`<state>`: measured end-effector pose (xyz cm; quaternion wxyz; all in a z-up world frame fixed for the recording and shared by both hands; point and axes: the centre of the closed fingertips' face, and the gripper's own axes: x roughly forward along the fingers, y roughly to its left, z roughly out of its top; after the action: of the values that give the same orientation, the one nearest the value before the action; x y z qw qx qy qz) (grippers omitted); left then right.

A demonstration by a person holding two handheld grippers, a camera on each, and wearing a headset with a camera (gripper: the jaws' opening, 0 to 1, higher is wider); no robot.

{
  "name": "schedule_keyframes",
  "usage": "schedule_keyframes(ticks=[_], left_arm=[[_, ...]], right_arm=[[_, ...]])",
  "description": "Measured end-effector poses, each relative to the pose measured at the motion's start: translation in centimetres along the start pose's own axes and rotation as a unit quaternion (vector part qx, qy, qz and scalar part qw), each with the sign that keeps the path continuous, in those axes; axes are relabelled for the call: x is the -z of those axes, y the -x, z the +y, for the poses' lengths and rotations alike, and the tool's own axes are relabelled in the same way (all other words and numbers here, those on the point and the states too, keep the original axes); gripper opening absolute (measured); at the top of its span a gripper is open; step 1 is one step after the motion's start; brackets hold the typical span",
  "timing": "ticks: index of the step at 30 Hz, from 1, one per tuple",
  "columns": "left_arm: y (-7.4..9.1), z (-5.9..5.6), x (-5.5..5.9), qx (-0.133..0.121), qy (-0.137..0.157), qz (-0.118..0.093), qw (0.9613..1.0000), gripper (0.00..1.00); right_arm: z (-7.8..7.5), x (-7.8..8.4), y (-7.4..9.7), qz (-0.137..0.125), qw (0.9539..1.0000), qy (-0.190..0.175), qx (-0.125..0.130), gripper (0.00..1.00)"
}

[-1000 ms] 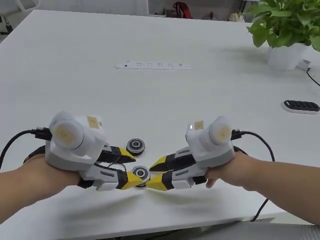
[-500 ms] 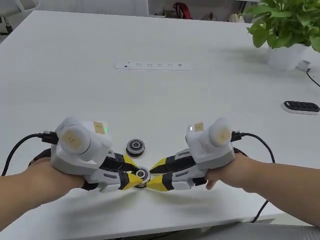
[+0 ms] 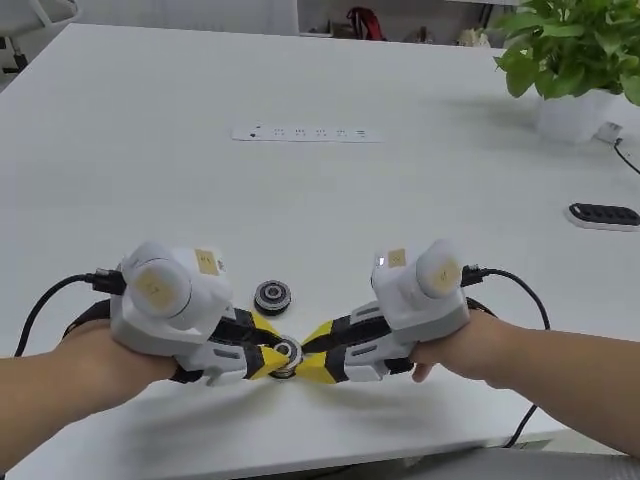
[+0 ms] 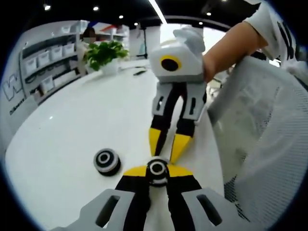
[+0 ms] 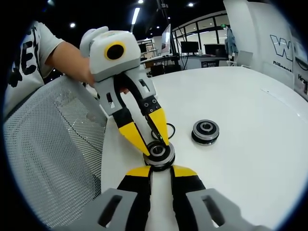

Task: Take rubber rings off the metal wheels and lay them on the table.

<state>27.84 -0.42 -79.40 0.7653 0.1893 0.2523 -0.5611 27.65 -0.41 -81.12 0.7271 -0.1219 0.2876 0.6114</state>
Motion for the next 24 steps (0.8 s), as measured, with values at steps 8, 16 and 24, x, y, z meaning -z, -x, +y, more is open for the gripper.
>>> schedule_keyframes(ticks=[8,16,24], left_arm=[[0.07,0.00,0.02,-0.006,-0.006,0.001,1.0000,0.14],[0.10,0.02,0.04,-0.011,-0.007,0.001,0.9999,0.14],[0.13,-0.04,0.10,-0.017,-0.009,0.006,0.9998,0.13]], right_arm=[[0.04,0.16,0.11,0.006,1.0000,-0.006,0.003,0.06],[-0.17,0.31,0.25,0.003,0.9988,-0.047,0.014,0.00],[-0.56,0.15,0.65,-0.015,0.9931,-0.116,0.011,0.00]])
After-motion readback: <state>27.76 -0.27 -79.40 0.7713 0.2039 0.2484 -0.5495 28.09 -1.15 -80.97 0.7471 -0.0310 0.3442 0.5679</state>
